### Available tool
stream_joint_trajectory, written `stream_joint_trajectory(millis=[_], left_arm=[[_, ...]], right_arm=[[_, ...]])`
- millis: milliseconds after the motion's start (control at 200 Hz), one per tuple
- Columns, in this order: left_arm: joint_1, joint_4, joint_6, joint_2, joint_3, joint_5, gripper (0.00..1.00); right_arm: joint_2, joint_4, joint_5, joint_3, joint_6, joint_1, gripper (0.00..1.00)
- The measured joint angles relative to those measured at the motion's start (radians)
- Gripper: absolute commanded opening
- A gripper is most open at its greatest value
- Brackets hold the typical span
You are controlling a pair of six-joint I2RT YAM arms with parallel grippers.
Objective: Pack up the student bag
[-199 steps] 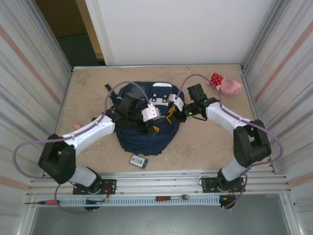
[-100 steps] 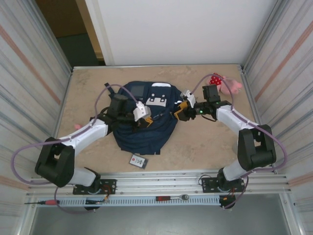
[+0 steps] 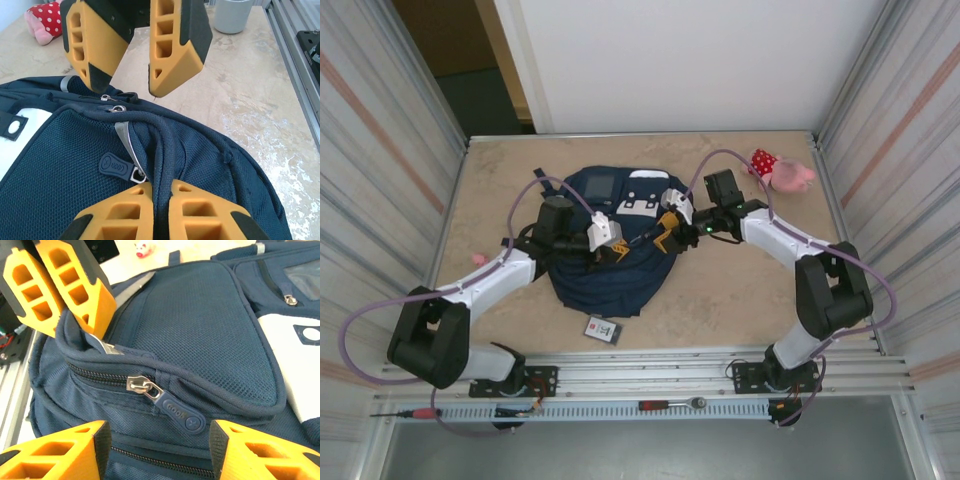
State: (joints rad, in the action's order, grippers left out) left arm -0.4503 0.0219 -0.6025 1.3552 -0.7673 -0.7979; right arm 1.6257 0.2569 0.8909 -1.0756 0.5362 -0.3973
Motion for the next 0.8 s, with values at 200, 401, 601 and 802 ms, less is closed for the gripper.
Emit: stream_joint_trajectory(millis=[200,401,601,802], left_arm=[[0.0,-0.01,-0.029,0.0,0.0,-0.006,0.05],[-0.008,-0.035,-0.065,0.0,-0.001,-0.005,0.05],[-0.014,-0.039,-0.071,0.0,-0.001,0.007,0.05],[-0.016,-0.04,-0.071,0.0,-0.001,0.013,0.05]], right_arm=[[0.044,0.014,0.0,-0.029,0.023,-0.024,0.54],[0.069,0.04,0.017,-0.045,0.036,-0.031,0.48],[0.077,0.154,0.042,-0.08,0.083,-0.031,0.35],[0.069,0.254,0.051,-0.08,0.105,-0.031,0.33]])
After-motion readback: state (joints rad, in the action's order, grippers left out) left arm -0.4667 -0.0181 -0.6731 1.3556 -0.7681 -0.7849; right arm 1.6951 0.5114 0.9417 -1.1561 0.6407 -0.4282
